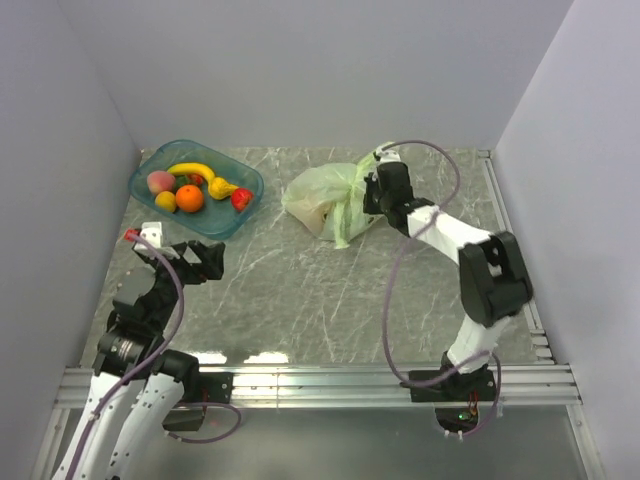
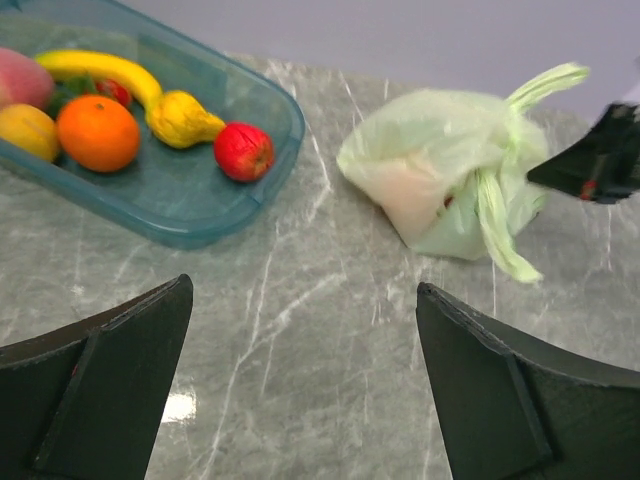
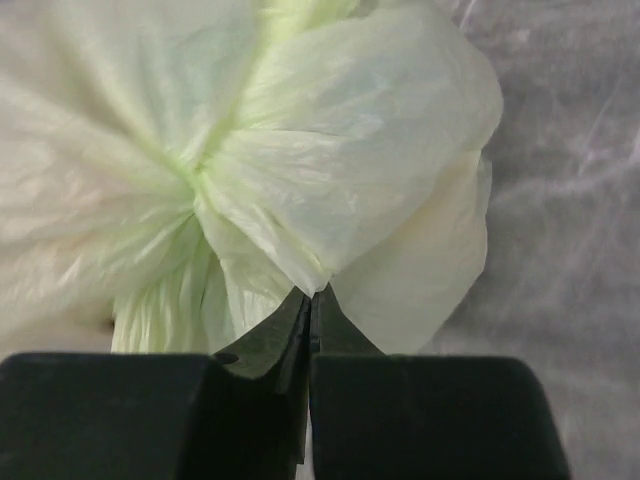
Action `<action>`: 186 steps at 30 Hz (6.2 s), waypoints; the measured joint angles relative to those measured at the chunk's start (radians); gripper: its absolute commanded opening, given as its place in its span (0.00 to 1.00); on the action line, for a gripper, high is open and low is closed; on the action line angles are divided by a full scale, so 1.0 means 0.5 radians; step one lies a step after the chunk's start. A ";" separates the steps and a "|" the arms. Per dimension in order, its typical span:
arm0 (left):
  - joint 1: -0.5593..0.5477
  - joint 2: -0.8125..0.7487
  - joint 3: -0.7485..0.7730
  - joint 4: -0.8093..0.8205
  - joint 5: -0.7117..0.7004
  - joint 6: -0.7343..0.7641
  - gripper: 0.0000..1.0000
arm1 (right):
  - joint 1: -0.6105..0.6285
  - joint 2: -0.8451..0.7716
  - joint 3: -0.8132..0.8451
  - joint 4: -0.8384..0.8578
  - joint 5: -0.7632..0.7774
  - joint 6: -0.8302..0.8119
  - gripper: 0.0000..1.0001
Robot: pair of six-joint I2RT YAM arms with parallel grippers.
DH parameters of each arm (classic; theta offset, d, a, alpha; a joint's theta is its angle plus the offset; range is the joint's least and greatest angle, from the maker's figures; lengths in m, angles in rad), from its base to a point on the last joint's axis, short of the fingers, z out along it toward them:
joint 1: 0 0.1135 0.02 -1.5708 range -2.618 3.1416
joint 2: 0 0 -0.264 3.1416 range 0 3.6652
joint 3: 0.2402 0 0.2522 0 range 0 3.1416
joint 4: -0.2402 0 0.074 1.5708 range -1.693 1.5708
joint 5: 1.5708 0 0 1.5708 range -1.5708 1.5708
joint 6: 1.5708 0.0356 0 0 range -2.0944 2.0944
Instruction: Untie the knot of the plastic bag and take out the fruit
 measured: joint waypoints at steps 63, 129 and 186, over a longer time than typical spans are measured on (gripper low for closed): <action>-0.510 1.650 0.211 0.684 -0.112 -1.001 0.00 | 0.248 -2.198 -1.655 -0.224 0.520 0.652 0.46; -1.031 1.147 0.539 0.219 0.034 -0.575 0.93 | 0.670 -1.865 -0.355 -1.048 0.315 -0.029 0.77; -1.619 2.490 0.302 1.653 0.088 0.879 0.75 | 0.624 -0.903 0.239 -1.302 -0.174 -0.646 0.00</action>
